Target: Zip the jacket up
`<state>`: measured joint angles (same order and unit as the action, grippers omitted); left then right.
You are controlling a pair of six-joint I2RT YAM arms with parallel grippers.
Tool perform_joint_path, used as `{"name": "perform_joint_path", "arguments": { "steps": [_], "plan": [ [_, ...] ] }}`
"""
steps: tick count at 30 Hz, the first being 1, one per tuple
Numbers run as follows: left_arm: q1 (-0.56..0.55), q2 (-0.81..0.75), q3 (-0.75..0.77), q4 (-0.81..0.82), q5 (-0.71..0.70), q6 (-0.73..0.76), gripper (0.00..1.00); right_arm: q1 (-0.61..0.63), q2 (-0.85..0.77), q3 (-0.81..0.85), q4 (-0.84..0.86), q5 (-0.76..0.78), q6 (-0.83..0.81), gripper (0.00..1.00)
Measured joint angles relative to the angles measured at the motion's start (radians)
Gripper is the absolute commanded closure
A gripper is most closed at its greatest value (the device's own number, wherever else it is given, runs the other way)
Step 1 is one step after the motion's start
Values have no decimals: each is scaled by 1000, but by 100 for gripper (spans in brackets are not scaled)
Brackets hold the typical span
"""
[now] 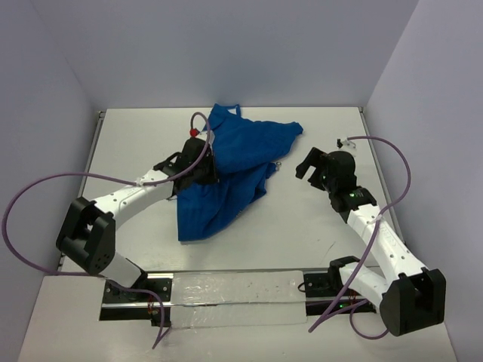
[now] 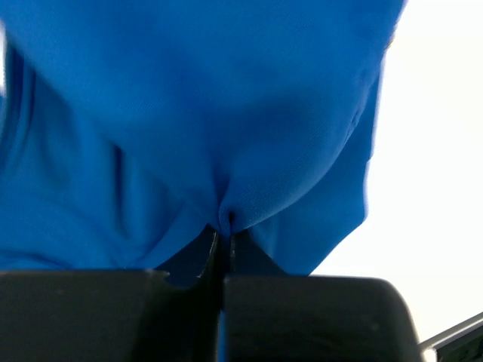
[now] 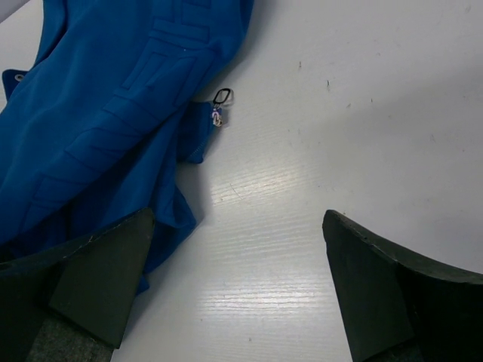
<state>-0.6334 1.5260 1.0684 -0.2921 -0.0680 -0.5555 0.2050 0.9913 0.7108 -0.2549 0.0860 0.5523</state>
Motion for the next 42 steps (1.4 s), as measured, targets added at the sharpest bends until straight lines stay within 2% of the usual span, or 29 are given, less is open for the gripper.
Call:
{"name": "perform_joint_path", "arguments": {
  "steps": [8,11,15,16,17,18,19,21,22,26,30,33,37,40,42],
  "plan": [
    [0,-75,279,-90,31,93,100,0,-99,25,-72,49,-15,0],
    [0,-84,437,-99,102,103,100,0,-160,47,-93,67,-14,0],
    [-26,-48,580,-35,209,78,100,0,-276,56,-107,111,-14,0],
    [-44,-26,614,-12,231,64,94,0,-305,57,-108,124,-14,0],
    [-72,19,649,17,250,49,80,0,-341,60,-112,139,-14,0],
    [-103,73,687,45,270,33,56,0,-373,62,-114,154,-14,0],
    [-135,135,728,74,290,17,53,0,-402,63,-114,169,-15,0],
    [-192,281,826,93,339,-11,6,0,-462,64,-115,206,-14,0],
    [-215,350,870,93,363,-23,1,0,-488,64,-116,224,-14,0],
    [-270,531,984,-13,421,-38,1,0,-559,63,-120,273,-23,0],
    [-228,456,878,-77,385,-45,1,0,-555,52,-120,284,-32,0],
    [-122,260,667,-66,304,-80,2,0,-510,44,-115,245,-45,0],
    [80,-37,394,-69,152,-154,6,16,-395,52,-93,118,-55,0],
    [173,-208,190,-47,71,-226,1,103,-252,94,-98,89,-68,0],
    [202,-260,71,-44,48,-263,1,174,-161,136,-96,88,-77,0]
  ]
}}
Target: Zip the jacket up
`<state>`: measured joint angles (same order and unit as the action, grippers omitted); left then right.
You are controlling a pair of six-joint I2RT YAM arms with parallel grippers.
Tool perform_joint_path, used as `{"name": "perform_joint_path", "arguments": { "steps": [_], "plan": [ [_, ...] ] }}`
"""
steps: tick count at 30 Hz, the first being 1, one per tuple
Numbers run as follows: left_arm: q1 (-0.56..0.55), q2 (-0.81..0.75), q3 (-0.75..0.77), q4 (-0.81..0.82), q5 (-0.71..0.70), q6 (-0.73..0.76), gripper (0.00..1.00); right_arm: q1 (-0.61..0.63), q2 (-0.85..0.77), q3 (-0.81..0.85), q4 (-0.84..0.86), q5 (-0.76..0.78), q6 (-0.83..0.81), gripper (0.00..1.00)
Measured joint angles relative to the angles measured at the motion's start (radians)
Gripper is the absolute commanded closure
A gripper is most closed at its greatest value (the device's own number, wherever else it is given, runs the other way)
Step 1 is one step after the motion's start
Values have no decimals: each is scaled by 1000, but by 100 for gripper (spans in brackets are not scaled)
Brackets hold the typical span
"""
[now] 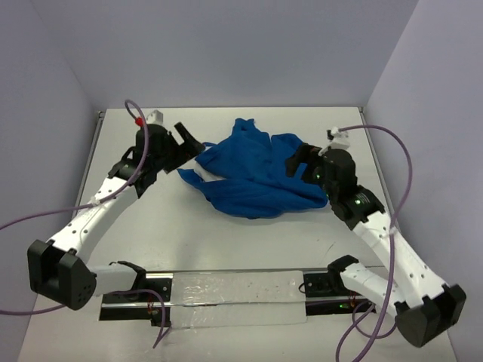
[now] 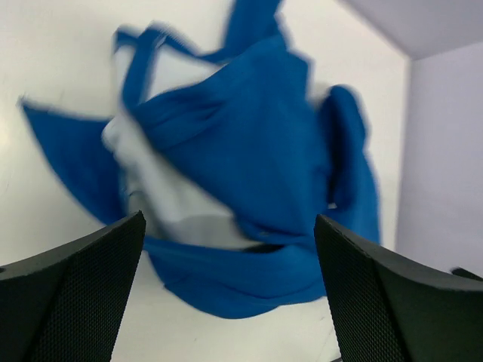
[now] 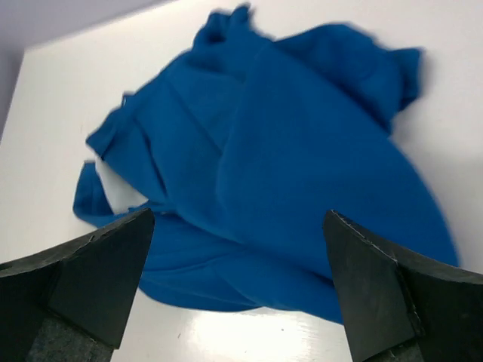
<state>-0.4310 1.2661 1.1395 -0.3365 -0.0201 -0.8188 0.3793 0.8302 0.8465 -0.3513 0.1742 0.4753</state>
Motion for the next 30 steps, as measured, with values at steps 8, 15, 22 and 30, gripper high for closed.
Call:
{"name": "perform_joint_path", "arguments": {
  "steps": [8,15,22,30],
  "plan": [
    [48,94,-168,-67,-29,-111,1,73,326,141,-8,6,-2,0],
    [111,135,-210,-48,-34,-171,1,93,498,202,-17,46,2,0],
    [123,260,-237,14,-2,-202,1,106,625,221,-15,140,31,0],
    [123,306,-262,72,52,-208,2,107,674,221,4,155,41,0]
  ]
}}
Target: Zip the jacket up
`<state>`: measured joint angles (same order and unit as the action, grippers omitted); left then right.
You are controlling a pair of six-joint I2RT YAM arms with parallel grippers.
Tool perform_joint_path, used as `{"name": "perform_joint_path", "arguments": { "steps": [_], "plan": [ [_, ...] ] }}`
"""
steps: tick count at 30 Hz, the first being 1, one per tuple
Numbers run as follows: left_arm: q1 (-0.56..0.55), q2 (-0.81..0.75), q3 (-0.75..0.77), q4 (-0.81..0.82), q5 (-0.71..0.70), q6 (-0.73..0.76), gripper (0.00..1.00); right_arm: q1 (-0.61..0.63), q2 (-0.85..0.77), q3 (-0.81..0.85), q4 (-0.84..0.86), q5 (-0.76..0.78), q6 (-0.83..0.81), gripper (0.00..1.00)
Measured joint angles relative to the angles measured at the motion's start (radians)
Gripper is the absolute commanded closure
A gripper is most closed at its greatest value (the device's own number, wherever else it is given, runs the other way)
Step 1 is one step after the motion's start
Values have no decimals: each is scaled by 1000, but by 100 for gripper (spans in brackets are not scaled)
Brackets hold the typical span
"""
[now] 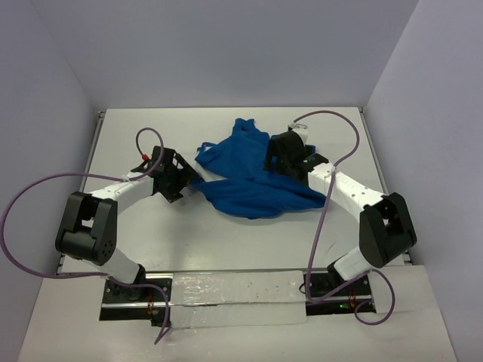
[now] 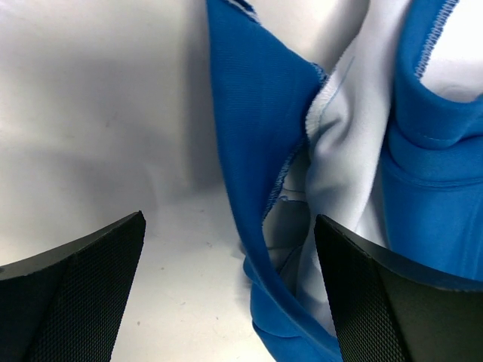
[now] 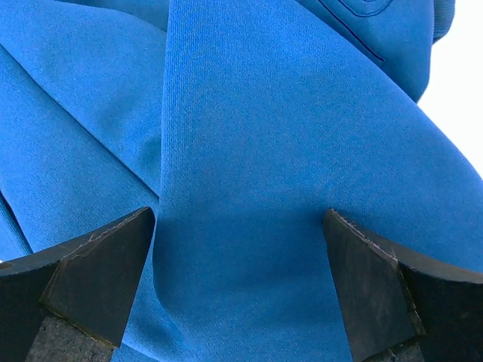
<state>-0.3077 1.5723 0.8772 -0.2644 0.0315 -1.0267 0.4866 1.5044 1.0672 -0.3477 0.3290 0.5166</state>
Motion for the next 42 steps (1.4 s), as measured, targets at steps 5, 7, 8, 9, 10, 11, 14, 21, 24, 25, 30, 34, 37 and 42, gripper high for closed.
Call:
{"name": "perform_joint_path", "arguments": {
  "steps": [5,7,8,9,10,11,14,21,24,25,30,34,37,42],
  "plan": [
    [0,0,0,24,12,7,11,0,22,0,7,0,11,0],
    [0,0,0,34,14,12,12,0,33,0,12,0,15,0],
    [0,1,0,38,16,14,11,0,38,0,13,1,19,0],
    [0,1,0,42,18,14,10,0,43,0,14,3,25,0],
    [0,2,0,46,20,15,9,0,48,0,14,6,31,0],
    [0,4,0,50,22,16,9,0,53,0,14,9,37,0],
    [0,21,0,60,29,17,7,0,58,0,15,15,49,0],
    [0,37,0,73,41,18,10,0,58,1,31,21,62,1],
    [0,44,0,80,46,18,14,0,60,0,40,20,66,7],
    [0,46,0,83,48,18,15,0,61,0,44,20,68,8],
    [0,49,-13,100,55,17,48,0,70,0,65,17,71,21],
    [-1,49,-22,108,60,20,91,0,77,0,72,12,73,56],
    [-5,49,-27,125,61,18,100,0,77,-1,82,7,80,87],
    [-18,49,-31,145,60,16,100,0,76,-11,94,5,89,100]
  ]
}}
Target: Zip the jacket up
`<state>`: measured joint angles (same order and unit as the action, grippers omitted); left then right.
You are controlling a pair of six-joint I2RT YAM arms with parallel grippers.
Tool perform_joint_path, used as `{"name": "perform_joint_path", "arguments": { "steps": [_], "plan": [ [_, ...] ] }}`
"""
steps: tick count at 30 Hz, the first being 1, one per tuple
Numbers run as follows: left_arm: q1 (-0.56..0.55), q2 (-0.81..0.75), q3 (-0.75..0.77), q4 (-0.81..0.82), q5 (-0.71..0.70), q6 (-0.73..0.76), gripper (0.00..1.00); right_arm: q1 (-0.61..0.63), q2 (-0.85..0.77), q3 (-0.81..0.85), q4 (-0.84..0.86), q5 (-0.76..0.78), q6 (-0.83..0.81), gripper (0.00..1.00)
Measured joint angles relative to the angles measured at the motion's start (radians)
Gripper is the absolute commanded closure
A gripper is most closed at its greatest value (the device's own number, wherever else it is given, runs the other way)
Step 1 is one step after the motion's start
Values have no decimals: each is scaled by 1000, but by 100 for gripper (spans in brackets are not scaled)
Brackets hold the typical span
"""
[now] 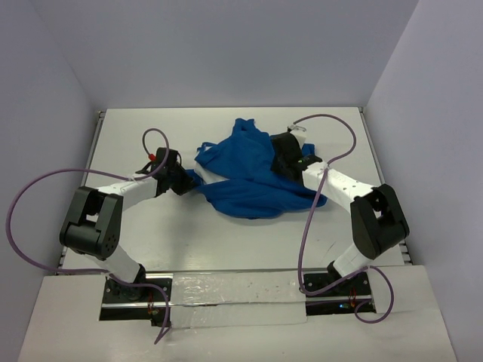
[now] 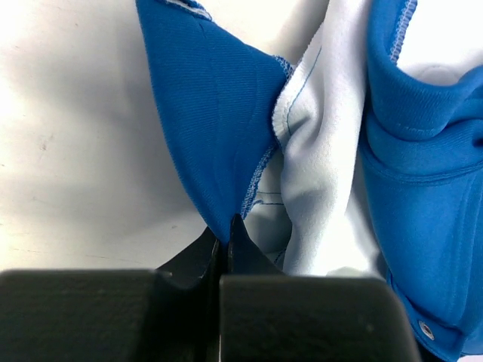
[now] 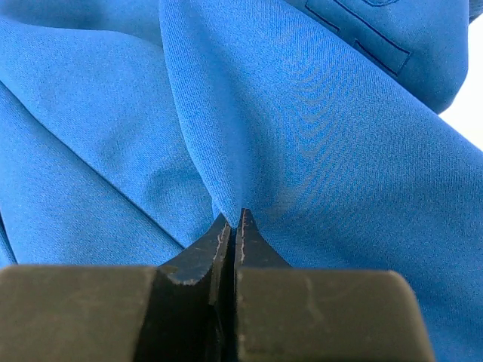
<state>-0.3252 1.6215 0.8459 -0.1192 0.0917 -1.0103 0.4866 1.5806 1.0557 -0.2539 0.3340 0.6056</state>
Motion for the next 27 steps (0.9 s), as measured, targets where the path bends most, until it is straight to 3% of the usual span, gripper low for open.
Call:
{"name": "perform_joint_path", "arguments": {
  "steps": [9,15,18,27],
  "plan": [
    [-7,-5,26,-34,-2,23,100,0,-80,-40,12,-8,-4,100],
    [2,-43,162,-123,-37,90,100,-3,-113,20,-26,-16,-24,100],
    [38,-9,378,-231,-43,140,100,-21,-74,180,-63,-26,-44,100],
    [158,322,1407,-419,-79,280,100,-142,34,655,28,-110,-136,100]
  ]
}}
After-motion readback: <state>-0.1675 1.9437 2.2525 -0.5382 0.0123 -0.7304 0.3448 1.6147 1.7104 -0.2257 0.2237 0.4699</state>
